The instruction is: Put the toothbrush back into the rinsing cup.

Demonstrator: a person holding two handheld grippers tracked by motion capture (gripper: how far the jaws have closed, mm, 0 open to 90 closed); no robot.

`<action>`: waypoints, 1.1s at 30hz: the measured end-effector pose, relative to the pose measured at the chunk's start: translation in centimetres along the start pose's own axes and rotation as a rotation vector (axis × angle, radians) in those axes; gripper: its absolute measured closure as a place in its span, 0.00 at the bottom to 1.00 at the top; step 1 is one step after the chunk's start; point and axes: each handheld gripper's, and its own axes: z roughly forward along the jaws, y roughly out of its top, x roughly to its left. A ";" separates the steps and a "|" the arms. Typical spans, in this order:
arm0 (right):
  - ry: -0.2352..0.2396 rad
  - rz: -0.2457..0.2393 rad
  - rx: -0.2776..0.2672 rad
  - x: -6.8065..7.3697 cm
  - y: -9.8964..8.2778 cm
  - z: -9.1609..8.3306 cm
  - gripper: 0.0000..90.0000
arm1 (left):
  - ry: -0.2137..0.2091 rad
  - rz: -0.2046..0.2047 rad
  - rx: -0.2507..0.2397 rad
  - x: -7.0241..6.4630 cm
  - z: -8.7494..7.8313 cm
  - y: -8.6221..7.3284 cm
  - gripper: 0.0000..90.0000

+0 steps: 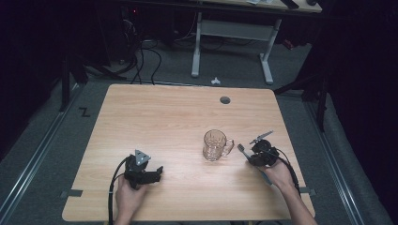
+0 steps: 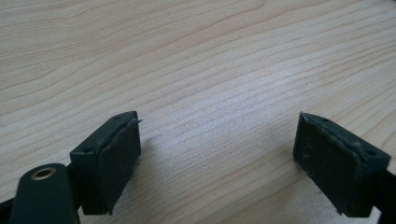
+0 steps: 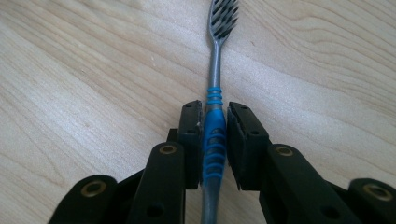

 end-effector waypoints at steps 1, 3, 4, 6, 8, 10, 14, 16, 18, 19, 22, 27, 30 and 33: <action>0.005 0.005 0.002 0.0 0.0 0.0 0.86 | 0.000 0.000 0.000 0.0 0.0 0.0 0.17; 0.010 0.012 0.003 -0.1 0.1 0.0 0.86 | 0.000 0.000 0.000 0.0 0.0 0.0 0.17; 0.010 0.012 0.003 -0.1 0.1 0.0 0.86 | 0.000 0.000 0.000 0.0 0.0 0.0 0.17; 0.018 0.019 0.006 -0.2 0.1 0.0 0.87 | 0.000 0.000 0.000 0.0 0.0 0.0 0.17; 0.018 0.027 0.012 -0.2 0.2 0.0 0.87 | 0.000 0.000 0.000 0.0 0.0 0.0 0.17; 0.016 0.031 0.022 -0.2 0.3 0.0 0.87 | 0.000 0.000 0.000 0.0 0.0 0.0 0.17; 0.015 0.035 0.017 -0.2 0.4 0.1 0.87 | 0.000 0.000 0.000 0.0 0.0 0.0 0.17; 0.015 0.038 0.019 -0.1 0.4 0.1 0.87 | 0.000 0.000 0.000 0.0 0.0 0.0 0.17; 0.018 0.034 0.016 -0.1 0.4 0.1 0.88 | 0.000 0.000 0.000 0.0 0.0 0.0 0.17; 0.014 0.031 0.014 -0.1 0.4 0.0 0.88 | 0.000 0.000 0.000 0.0 0.0 0.0 0.17; 0.014 0.032 0.001 0.0 0.3 -0.2 0.88 | 0.000 0.000 0.000 0.0 0.0 0.0 0.17; 0.025 0.038 -0.028 -0.1 0.2 -0.7 0.88 | 0.000 0.000 0.000 0.0 0.0 0.0 0.17; 0.026 0.040 -0.044 -0.1 0.2 -1.0 0.88 | 0.000 0.000 0.000 0.0 0.0 0.0 0.17; 0.036 0.045 -0.075 -0.3 0.1 -1.4 0.88 | 0.000 0.000 0.000 0.0 0.0 0.0 0.17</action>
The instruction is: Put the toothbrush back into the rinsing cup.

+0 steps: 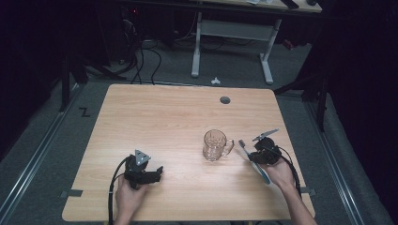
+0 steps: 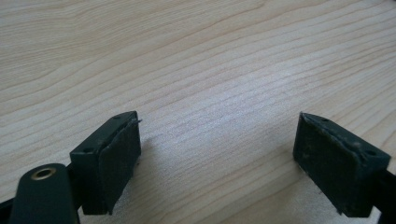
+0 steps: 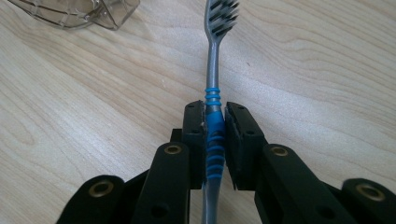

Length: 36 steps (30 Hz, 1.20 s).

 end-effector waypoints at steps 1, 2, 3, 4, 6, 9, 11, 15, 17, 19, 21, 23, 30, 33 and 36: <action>0.000 0.000 0.000 0.0 0.0 0.0 0.88 | 0.000 0.000 0.000 0.0 0.0 0.0 0.17; 0.006 0.005 -0.008 0.1 0.0 -0.2 0.88 | 0.000 0.000 0.000 0.0 0.0 0.0 0.17; 0.006 0.005 -0.008 0.1 0.0 -0.2 0.88 | 0.000 0.000 0.000 0.0 0.0 0.0 0.17; 0.009 0.001 -0.023 0.1 -0.1 -0.4 0.88 | 0.000 0.000 0.000 0.0 0.0 0.0 0.17; 0.022 0.002 -0.042 0.0 -0.1 -0.6 0.88 | 0.000 0.000 0.000 0.0 0.0 0.0 0.17; 0.034 0.009 -0.067 -0.1 -0.1 -1.0 0.88 | 0.000 0.000 0.000 0.0 0.0 0.0 0.17; 0.037 0.012 -0.074 0.0 -0.1 -1.1 0.88 | 0.000 0.000 0.000 0.0 0.0 0.0 0.17; 0.044 0.009 -0.103 0.1 -0.2 -1.5 0.88 | 0.000 -0.001 0.000 0.0 0.0 0.0 0.17; 0.048 0.012 -0.121 0.1 -0.3 -1.7 0.88 | 0.000 0.000 0.000 0.0 0.0 0.0 0.17; 0.052 0.010 -0.142 0.1 -0.3 -1.9 0.88 | 0.000 -0.001 0.000 0.0 0.0 0.0 0.17; 0.060 0.009 -0.159 0.2 -0.4 -2.2 0.88 | 0.000 0.000 0.000 0.0 0.0 0.0 0.17; 0.060 0.000 -0.182 0.3 -0.4 -2.5 0.88 | 0.000 0.000 0.000 0.0 0.0 0.0 0.17; 0.082 0.011 -0.233 0.5 -0.6 -3.1 0.88 | 0.000 -0.001 0.000 0.0 0.0 0.0 0.17; 0.086 0.005 -0.249 0.6 -0.6 -3.3 0.88 | 0.000 0.000 0.000 0.0 0.0 0.0 0.17; 0.098 0.006 -0.280 0.8 -0.6 -3.5 0.88 | 0.000 0.000 0.000 0.0 0.0 0.0 0.17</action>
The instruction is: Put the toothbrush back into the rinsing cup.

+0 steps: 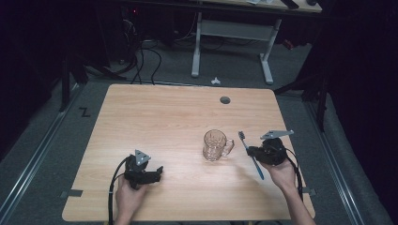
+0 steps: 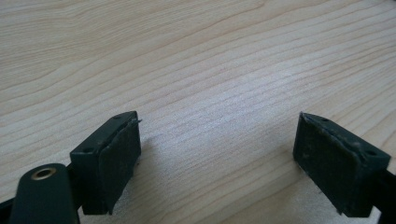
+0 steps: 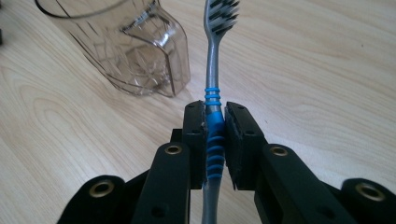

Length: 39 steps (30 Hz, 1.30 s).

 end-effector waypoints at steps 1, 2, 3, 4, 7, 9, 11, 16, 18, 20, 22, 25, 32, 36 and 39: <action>0.006 -0.002 -0.015 0.0 0.0 -0.1 0.88 | 0.000 0.000 0.000 0.0 0.0 0.0 0.17; 0.022 0.000 -0.039 0.2 0.0 -0.2 0.88 | 0.000 0.000 0.000 0.0 0.0 0.0 0.17; 0.022 0.000 -0.039 0.2 0.0 -0.2 0.88 | 0.000 0.000 0.000 0.0 0.0 0.0 0.17; 0.024 -0.009 -0.057 0.3 0.1 -0.4 0.88 | 0.000 0.000 0.000 0.0 0.0 0.0 0.17; 0.025 -0.014 -0.078 0.5 0.1 -0.6 0.88 | 0.000 0.000 0.000 0.0 0.0 0.0 0.17; 0.027 -0.012 -0.085 0.5 0.1 -0.6 0.88 | 0.000 0.000 0.000 0.0 0.0 0.0 0.17; 0.031 -0.006 -0.097 0.6 0.2 -0.7 0.88 | 0.000 0.000 0.000 0.0 0.0 0.0 0.17; 0.052 -0.001 -0.138 0.7 0.3 -0.9 0.88 | 0.000 0.000 0.000 0.0 0.0 0.0 0.17; 0.054 -0.002 -0.144 0.6 0.4 -0.9 0.88 | 0.000 0.000 0.000 0.0 0.0 0.0 0.17; 0.061 0.009 -0.154 0.7 0.6 -0.9 0.88 | 0.000 0.000 0.000 0.0 0.0 0.0 0.17; 0.053 0.003 -0.161 0.9 0.8 -1.0 0.88 | 0.000 0.000 0.000 0.0 0.0 0.0 0.17; 0.053 -0.003 -0.177 1.1 1.0 -1.1 0.88 | 0.000 0.000 0.000 0.0 0.0 0.0 0.17; 0.063 -0.024 -0.232 1.7 1.8 -1.6 0.88 | 0.000 0.000 0.000 0.0 0.0 0.0 0.17; 0.070 -0.021 -0.259 1.8 2.2 -1.9 0.88 | 0.000 0.000 0.000 0.0 0.0 0.0 0.17; 0.073 -0.021 -0.273 1.8 2.5 -1.9 0.88 | 0.000 0.000 0.000 0.0 0.0 0.0 0.17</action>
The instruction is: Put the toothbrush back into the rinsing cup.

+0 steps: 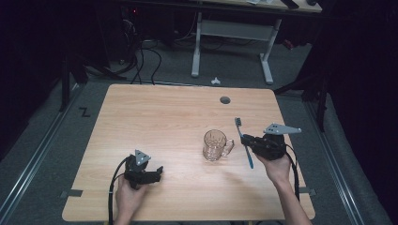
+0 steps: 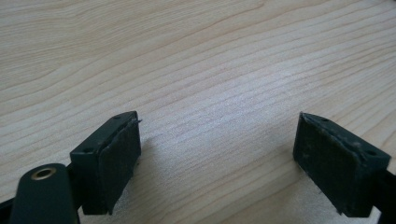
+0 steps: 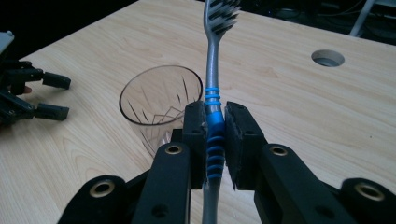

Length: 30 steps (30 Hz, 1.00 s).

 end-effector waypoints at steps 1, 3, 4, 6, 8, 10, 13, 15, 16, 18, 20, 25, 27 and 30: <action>0.000 -0.003 -0.001 0.0 0.1 0.0 0.88 | 0.000 0.000 0.000 0.0 0.0 0.0 0.17; -0.001 -0.010 -0.015 0.2 0.5 0.1 0.88 | 0.000 0.000 0.000 0.0 0.0 0.0 0.17; -0.001 -0.010 -0.015 0.2 0.5 0.1 0.88 | 0.000 0.000 0.000 0.0 0.0 0.0 0.17; 0.004 -0.004 -0.034 0.2 0.6 0.1 0.88 | 0.000 0.000 0.000 0.0 0.0 0.0 0.17; 0.005 0.005 -0.046 0.1 0.7 0.2 0.88 | 0.000 0.000 0.000 0.0 0.0 0.0 0.17; 0.003 0.011 -0.053 0.1 0.7 0.3 0.88 | 0.000 0.000 0.000 0.0 0.0 0.0 0.17; 0.000 0.020 -0.066 -0.1 0.9 0.4 0.88 | 0.000 0.000 0.000 0.0 0.0 0.0 0.17; -0.002 0.019 -0.072 0.0 1.1 0.4 0.88 | 0.000 0.000 0.000 0.0 0.0 0.0 0.17; -0.002 0.019 -0.072 0.0 1.1 0.4 0.88 | 0.000 0.000 0.000 0.0 0.0 0.0 0.17; -0.002 0.013 -0.080 0.1 1.5 0.5 0.88 | 0.000 0.000 0.000 0.0 0.0 0.0 0.17; -0.006 0.004 -0.090 0.2 1.6 0.4 0.88 | 0.000 0.000 0.000 0.0 0.0 0.0 0.17; -0.009 -0.020 -0.117 0.7 2.4 0.2 0.88 | 0.000 0.001 0.000 0.0 0.0 0.0 0.17; -0.010 -0.022 -0.117 0.7 2.5 0.2 0.88 | 0.000 0.000 0.000 0.0 0.0 0.0 0.17; -0.011 -0.025 -0.116 0.7 2.9 0.4 0.88 | 0.000 0.000 0.000 0.0 0.0 0.0 0.17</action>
